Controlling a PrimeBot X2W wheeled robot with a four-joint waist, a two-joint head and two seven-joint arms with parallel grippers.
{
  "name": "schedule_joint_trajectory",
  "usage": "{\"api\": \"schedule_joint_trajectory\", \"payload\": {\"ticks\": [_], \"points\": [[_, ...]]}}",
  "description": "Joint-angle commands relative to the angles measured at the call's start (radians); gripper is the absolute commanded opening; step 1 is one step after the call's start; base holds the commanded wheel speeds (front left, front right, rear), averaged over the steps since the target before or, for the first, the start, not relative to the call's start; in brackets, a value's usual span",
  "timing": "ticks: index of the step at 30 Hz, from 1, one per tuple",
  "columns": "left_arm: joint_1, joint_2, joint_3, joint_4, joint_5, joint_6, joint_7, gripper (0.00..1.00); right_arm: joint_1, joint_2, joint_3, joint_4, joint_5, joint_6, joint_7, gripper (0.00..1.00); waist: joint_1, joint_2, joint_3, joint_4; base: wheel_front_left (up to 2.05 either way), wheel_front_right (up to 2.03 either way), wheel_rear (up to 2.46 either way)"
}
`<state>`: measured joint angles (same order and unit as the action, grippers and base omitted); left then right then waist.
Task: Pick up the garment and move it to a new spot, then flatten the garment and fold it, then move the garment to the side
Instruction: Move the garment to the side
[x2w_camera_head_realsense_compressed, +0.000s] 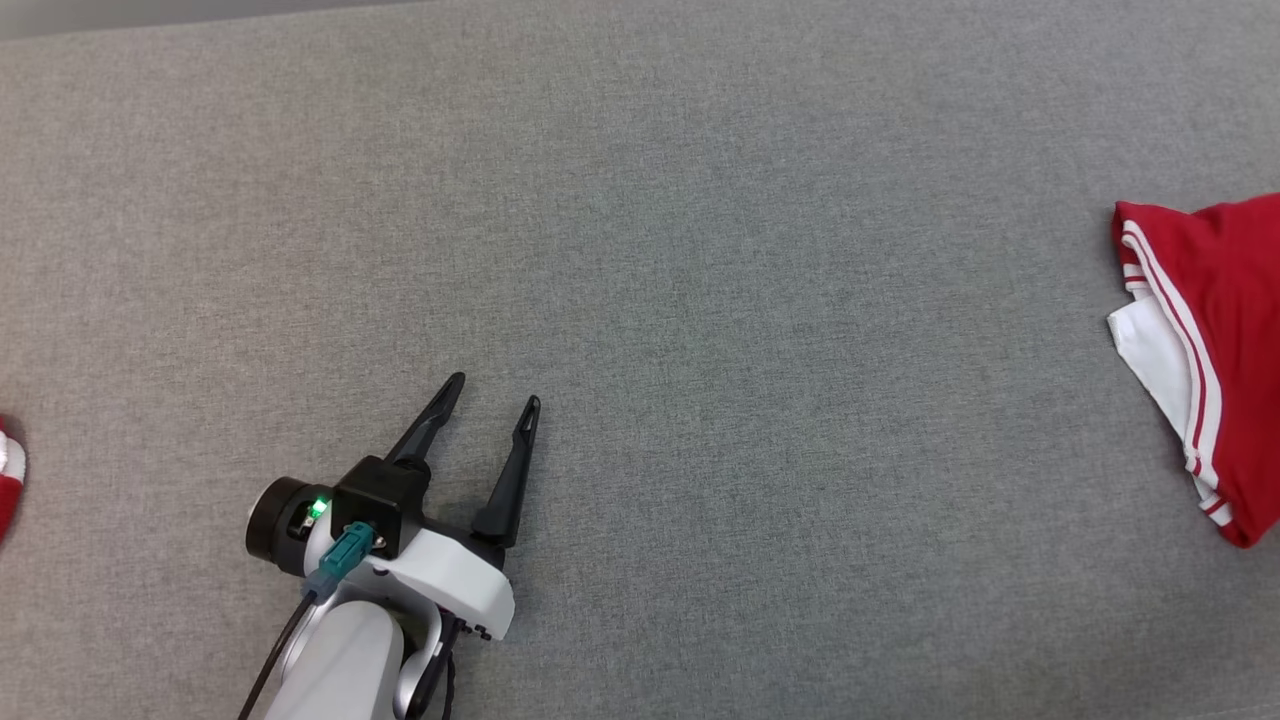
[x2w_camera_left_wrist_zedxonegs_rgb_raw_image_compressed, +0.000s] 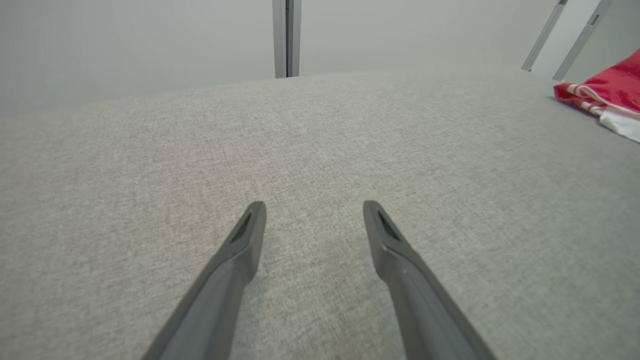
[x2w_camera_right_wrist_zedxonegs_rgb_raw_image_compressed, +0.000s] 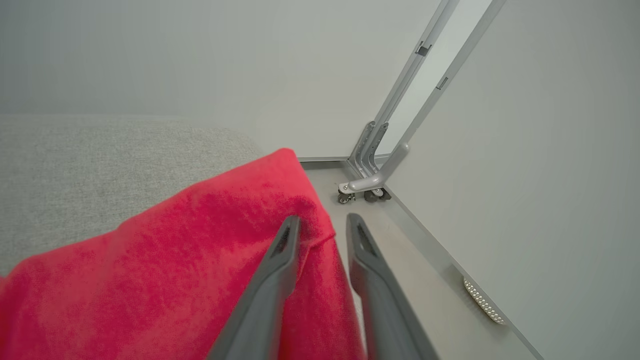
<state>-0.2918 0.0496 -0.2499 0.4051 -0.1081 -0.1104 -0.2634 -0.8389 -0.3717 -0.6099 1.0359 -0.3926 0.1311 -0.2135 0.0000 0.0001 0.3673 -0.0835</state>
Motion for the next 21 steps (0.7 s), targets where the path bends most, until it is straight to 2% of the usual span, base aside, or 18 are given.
{"api": "schedule_joint_trajectory", "payload": {"ticks": [1,5,8,10,14,21], "points": [[-0.008,0.003,0.004,-0.001,0.0,-0.003,-0.001,1.0,0.018,0.016,-0.084,-0.038,-0.058,-0.001,0.0,1.0,0.0,-0.0001,-0.004,0.003,0.0,0.0,0.0],[0.001,0.004,0.009,0.002,-0.008,0.004,-0.001,1.0,0.017,0.053,-0.16,-0.08,-0.127,-0.001,-0.024,1.0,0.0,-0.0001,-0.016,0.002,0.0,0.0,0.0],[0.008,0.003,0.013,0.001,-0.019,0.011,-0.001,1.0,-0.01,0.096,-0.158,-0.089,-0.152,-0.001,-0.049,1.0,0.0,-0.0001,-0.032,0.003,0.0,0.0,0.0],[0.014,0.004,0.018,0.002,-0.031,0.016,-0.001,1.0,-0.042,0.138,-0.106,-0.127,-0.113,-0.001,-0.054,1.0,0.0,-0.0001,-0.046,0.005,0.0,0.0,0.0],[0.025,0.003,0.03,0.001,-0.048,0.026,-0.001,1.0,0.033,0.219,0.06,-0.238,-0.006,-0.001,-0.052,1.0,0.0,-0.0001,-0.08,0.009,0.0,0.0,0.0],[0.053,0.003,0.057,0.007,-0.068,0.047,-0.001,1.0,0.181,0.28,0.304,-0.382,0.188,-0.001,-0.052,1.0,0.0,-0.0001,-0.137,0.03,0.0,0.0,0.0]]}}
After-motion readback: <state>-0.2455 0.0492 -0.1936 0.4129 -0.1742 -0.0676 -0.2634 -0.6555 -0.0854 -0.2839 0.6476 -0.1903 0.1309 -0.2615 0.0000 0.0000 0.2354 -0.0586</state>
